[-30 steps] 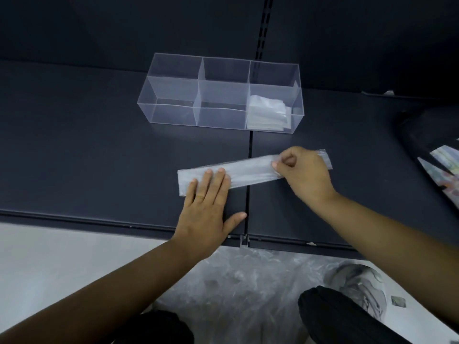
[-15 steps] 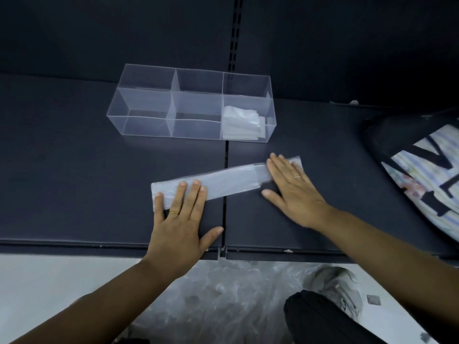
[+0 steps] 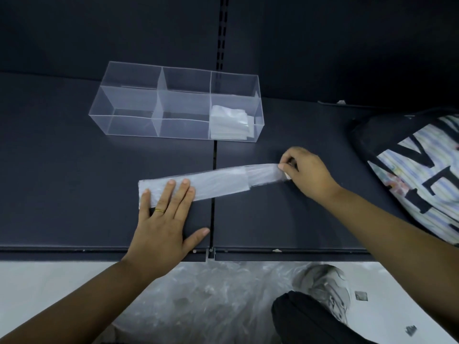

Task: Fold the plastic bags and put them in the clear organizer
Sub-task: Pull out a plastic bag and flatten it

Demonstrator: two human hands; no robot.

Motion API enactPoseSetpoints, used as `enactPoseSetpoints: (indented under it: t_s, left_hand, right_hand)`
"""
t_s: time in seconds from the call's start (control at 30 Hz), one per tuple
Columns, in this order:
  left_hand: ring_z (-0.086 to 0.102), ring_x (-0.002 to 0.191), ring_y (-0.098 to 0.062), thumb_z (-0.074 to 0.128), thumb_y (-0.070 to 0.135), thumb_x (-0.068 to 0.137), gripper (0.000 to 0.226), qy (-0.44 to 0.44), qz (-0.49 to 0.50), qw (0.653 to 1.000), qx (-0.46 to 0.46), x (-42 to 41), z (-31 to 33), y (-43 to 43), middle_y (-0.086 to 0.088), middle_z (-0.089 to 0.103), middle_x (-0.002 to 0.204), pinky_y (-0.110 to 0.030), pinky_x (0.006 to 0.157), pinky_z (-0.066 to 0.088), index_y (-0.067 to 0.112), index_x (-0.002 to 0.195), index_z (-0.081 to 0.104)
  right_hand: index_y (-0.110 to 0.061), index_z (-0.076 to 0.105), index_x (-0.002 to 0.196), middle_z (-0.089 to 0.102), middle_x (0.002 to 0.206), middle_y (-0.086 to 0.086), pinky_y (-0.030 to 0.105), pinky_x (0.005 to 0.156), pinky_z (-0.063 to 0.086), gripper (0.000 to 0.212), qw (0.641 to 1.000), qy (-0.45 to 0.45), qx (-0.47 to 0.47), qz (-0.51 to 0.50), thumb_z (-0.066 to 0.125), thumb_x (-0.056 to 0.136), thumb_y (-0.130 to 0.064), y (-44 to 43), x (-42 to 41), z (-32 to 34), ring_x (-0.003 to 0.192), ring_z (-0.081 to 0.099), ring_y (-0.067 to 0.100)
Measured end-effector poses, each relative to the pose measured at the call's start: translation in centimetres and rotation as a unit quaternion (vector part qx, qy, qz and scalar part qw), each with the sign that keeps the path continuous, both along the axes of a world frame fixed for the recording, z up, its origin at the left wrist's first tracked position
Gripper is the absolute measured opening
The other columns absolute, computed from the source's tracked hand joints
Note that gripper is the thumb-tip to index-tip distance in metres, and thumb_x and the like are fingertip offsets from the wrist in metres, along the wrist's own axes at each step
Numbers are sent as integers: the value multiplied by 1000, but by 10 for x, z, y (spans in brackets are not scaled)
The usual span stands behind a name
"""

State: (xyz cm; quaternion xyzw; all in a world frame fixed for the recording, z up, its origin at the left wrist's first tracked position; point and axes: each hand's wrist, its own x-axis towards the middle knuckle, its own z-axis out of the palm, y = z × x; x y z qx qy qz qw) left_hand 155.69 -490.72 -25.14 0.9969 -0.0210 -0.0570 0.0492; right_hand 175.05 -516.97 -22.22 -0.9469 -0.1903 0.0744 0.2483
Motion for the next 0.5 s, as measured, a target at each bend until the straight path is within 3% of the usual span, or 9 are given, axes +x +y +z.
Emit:
enactPoseSetpoints:
  t_s: [0.13,0.23,0.4,0.5]
  left_hand:
    - [18,146,-24,11,70,91,86,-13,-48,999,-9,10,0,20,-3,28,156,-59,114,13,9,141,44]
    - [8,148,-20,24,72,86,83,-30,-86,995,-47,17,11,22,-1,21,158,-49,118,2,11,138,46]
    - [-13,146,-6,36,74,83,93,-8,-153,968,-197,7,35,-53,5,-1,161,-26,117,-10,20,153,7]
    - [-1,143,6,48,52,93,72,-25,-102,932,-346,3,53,-89,18,10,157,-23,119,2,27,150,12]
  right_hand:
    - [-12,61,85,59,69,-3,20,58,42,7,983,162,69,-49,68,86,-10,-17,-27,16,59,52,8]
    - [-5,58,93,62,65,5,20,48,43,13,928,325,157,-95,68,84,-2,-25,-58,36,49,51,8]
    - [-4,56,94,63,63,11,20,47,46,15,846,444,281,-88,64,81,-2,-16,-104,86,53,59,14]
    - [-5,58,91,64,65,13,19,50,48,24,816,483,317,-30,69,72,-14,-2,-117,109,55,62,16]
